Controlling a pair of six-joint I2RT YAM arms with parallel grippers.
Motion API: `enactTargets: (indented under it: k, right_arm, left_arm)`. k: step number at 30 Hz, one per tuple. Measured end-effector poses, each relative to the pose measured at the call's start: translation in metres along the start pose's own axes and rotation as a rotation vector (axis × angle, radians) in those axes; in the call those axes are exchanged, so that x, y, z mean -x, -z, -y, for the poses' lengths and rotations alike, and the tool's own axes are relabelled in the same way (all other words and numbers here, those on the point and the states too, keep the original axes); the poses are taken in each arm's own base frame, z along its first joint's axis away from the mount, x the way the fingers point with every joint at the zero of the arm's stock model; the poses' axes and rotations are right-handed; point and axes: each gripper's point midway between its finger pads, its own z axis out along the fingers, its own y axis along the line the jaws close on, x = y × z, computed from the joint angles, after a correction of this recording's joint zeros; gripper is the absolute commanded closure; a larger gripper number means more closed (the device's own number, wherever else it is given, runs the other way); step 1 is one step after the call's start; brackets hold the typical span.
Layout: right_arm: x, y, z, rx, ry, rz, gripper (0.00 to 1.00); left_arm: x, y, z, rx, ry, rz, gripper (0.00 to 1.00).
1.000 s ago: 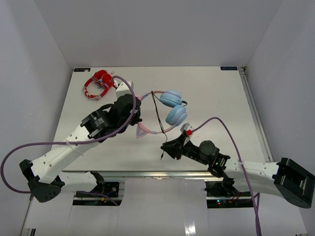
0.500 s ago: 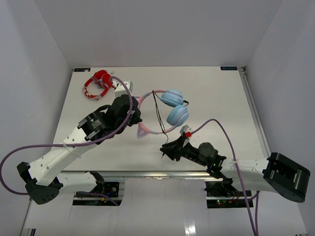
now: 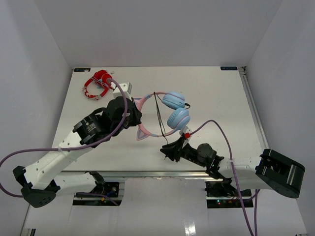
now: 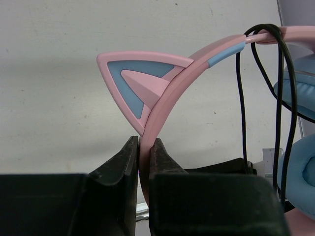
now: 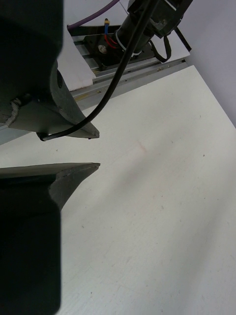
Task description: Wrap the headphones
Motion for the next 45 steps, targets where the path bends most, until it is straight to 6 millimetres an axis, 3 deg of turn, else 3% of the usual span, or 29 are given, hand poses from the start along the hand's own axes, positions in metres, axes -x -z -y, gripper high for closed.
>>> enactTargets:
  k: [10,17,24,33,37,45]
  right_arm:
    - [-0.002,0.004,0.001,-0.002,0.000,0.001,0.69]
    - [-0.002,0.005,0.001,-0.003,0.000,0.005,0.82]
    - [0.005,0.005,0.003,-0.016,0.016,0.029,0.88]
    - [0.033,0.017,0.000,-0.021,0.058,0.132,0.89]
    - [0.039,0.024,0.001,-0.037,0.065,0.142,0.90]
    - [0.044,0.039,0.003,-0.053,0.079,0.150,0.92]
  left_arm:
    - [0.000,0.003,-0.002,-0.005,-0.009,0.002,1.00]
    - [-0.004,0.003,0.004,-0.042,-0.024,-0.015,1.00]
    - [-0.027,0.005,0.035,-0.251,-0.127,-0.117,1.00]
    - [-0.054,0.023,0.076,-0.591,-0.357,-0.221,1.00]
    - [-0.057,0.026,0.080,-0.661,-0.436,-0.203,1.00]
    - [-0.065,0.018,0.070,-0.674,-0.588,-0.171,1.00]
